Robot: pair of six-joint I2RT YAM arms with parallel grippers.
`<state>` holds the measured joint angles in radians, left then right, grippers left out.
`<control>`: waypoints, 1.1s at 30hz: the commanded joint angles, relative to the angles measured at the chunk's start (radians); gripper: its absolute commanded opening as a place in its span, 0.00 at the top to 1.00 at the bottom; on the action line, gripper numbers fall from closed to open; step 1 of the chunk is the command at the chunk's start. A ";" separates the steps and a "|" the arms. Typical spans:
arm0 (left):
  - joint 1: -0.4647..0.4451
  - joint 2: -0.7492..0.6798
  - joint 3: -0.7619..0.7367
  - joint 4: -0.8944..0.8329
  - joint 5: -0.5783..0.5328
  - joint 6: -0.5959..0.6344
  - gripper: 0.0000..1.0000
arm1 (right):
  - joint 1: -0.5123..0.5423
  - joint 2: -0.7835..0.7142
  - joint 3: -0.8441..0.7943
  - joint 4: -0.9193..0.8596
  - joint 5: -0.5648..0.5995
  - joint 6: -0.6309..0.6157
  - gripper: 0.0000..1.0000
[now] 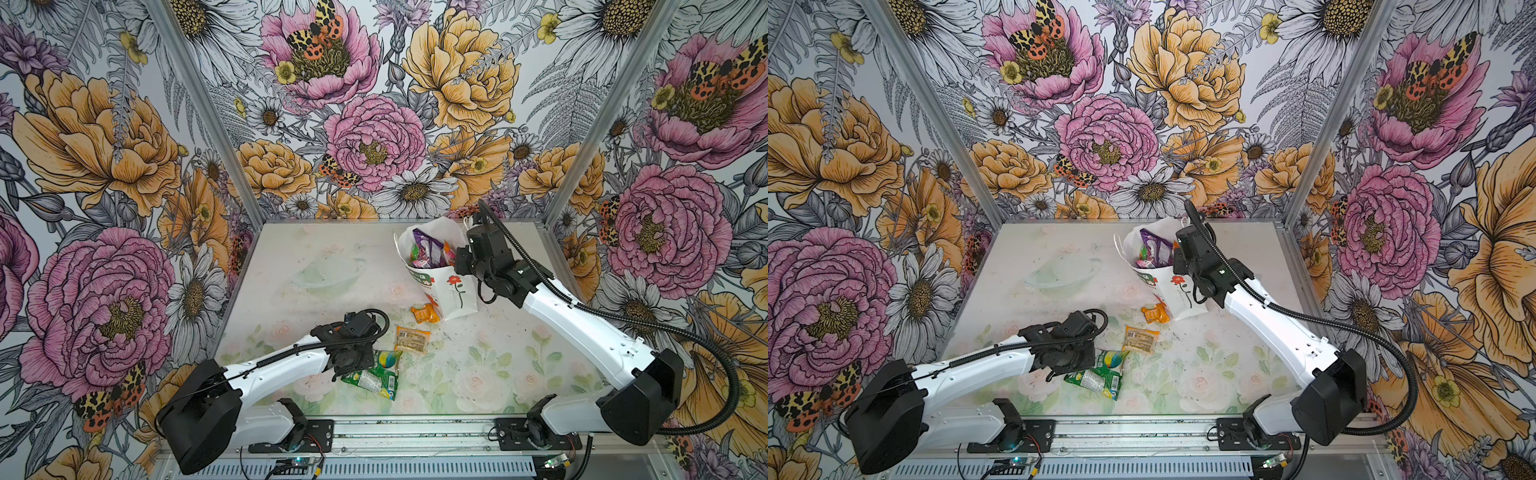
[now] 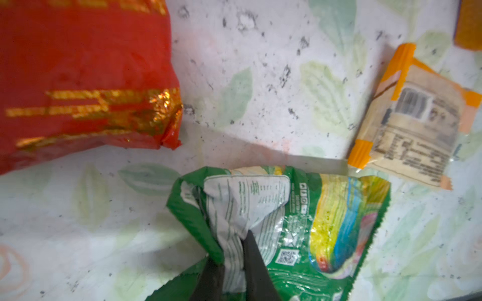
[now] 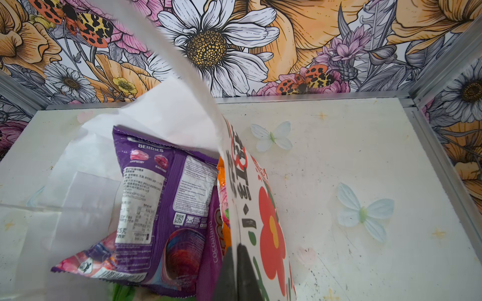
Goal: Place the snacks into the paper bag
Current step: 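Move the left gripper down onto the green Fox's packet and grasp it, then lift the green Fox's packet with the left gripper toward the paper bag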
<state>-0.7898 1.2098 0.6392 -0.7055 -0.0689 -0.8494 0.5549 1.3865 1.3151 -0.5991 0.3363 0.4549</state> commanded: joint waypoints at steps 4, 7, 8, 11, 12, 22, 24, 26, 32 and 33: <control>-0.007 -0.121 -0.011 0.021 -0.092 -0.002 0.94 | -0.006 -0.027 0.000 0.023 -0.007 0.007 1.00; -0.006 -0.162 -0.012 0.024 -0.111 0.000 0.96 | -0.004 -0.026 0.003 0.022 -0.007 0.007 1.00; -0.008 -0.172 -0.012 0.023 -0.118 -0.001 0.96 | -0.006 -0.024 0.003 0.022 -0.008 0.007 1.00; -0.007 -0.192 -0.010 0.023 -0.127 0.003 0.97 | -0.005 -0.022 0.005 0.022 -0.012 0.008 1.00; -0.007 -0.195 -0.009 0.023 -0.130 0.004 0.98 | -0.003 -0.022 0.006 0.022 -0.012 0.008 1.00; 0.027 -0.229 0.070 -0.018 -0.176 0.054 0.99 | -0.005 -0.023 0.006 0.022 -0.010 0.004 1.00; 0.058 -0.239 0.106 -0.043 -0.172 0.075 0.99 | -0.005 -0.022 0.006 0.021 -0.011 0.003 1.00; 0.094 -0.251 0.146 -0.061 -0.162 0.098 0.99 | -0.005 -0.022 0.007 0.021 -0.013 0.000 1.00; 0.174 -0.215 0.333 -0.148 -0.116 0.181 1.00 | -0.006 -0.021 0.025 0.021 -0.030 0.000 1.00; 0.179 -0.204 0.368 -0.168 -0.125 0.196 1.00 | -0.006 -0.021 0.028 0.021 -0.033 -0.001 1.00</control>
<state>-0.6292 0.9943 0.9134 -0.8337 -0.1944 -0.7227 0.5545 1.3861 1.3155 -0.5991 0.3271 0.4545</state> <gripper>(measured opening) 0.095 0.047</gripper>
